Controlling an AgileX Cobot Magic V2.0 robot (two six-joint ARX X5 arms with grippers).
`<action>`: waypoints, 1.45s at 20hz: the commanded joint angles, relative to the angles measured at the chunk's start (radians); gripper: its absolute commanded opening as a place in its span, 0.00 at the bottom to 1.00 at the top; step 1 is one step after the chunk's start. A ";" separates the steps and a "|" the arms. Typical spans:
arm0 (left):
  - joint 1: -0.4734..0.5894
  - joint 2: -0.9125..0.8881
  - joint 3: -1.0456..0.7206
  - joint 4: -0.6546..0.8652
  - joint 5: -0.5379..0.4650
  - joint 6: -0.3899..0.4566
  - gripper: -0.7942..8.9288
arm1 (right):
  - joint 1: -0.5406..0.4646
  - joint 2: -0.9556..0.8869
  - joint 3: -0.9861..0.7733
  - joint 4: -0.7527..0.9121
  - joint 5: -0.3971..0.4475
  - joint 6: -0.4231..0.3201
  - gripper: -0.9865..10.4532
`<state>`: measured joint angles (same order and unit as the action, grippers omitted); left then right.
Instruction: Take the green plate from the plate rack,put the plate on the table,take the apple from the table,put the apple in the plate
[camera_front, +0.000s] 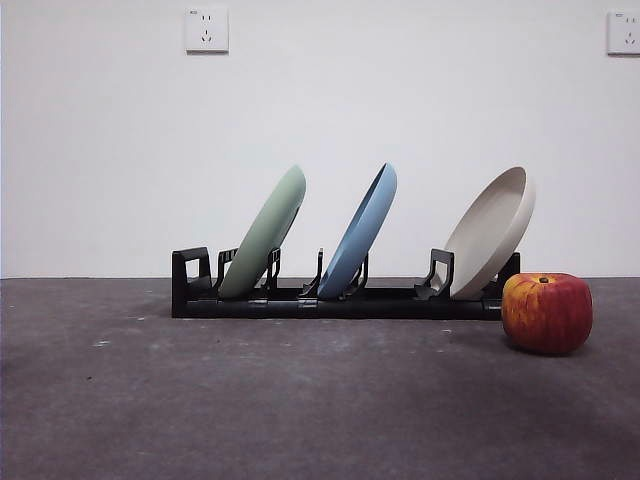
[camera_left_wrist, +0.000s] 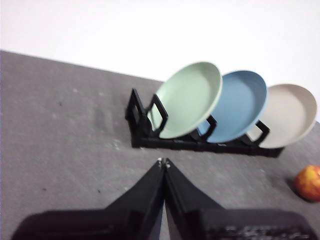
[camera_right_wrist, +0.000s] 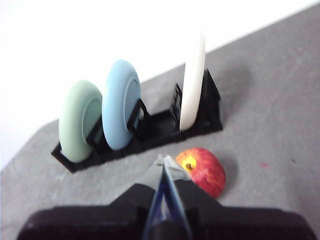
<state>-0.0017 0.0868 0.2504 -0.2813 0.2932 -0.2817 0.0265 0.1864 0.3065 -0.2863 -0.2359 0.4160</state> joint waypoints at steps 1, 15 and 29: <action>0.002 0.055 0.055 -0.029 0.044 0.034 0.08 | 0.002 0.057 0.095 -0.080 -0.006 -0.061 0.08; 0.002 0.344 0.384 -0.307 0.396 0.252 0.07 | 0.011 0.341 0.541 -0.604 -0.247 -0.473 0.08; -0.019 0.395 0.516 -0.514 0.411 0.356 0.74 | 0.041 0.417 0.607 -0.772 -0.262 -0.531 0.66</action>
<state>-0.0170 0.4824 0.7666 -0.7994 0.7078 0.0605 0.0654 0.6018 0.9123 -1.0618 -0.4976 -0.1211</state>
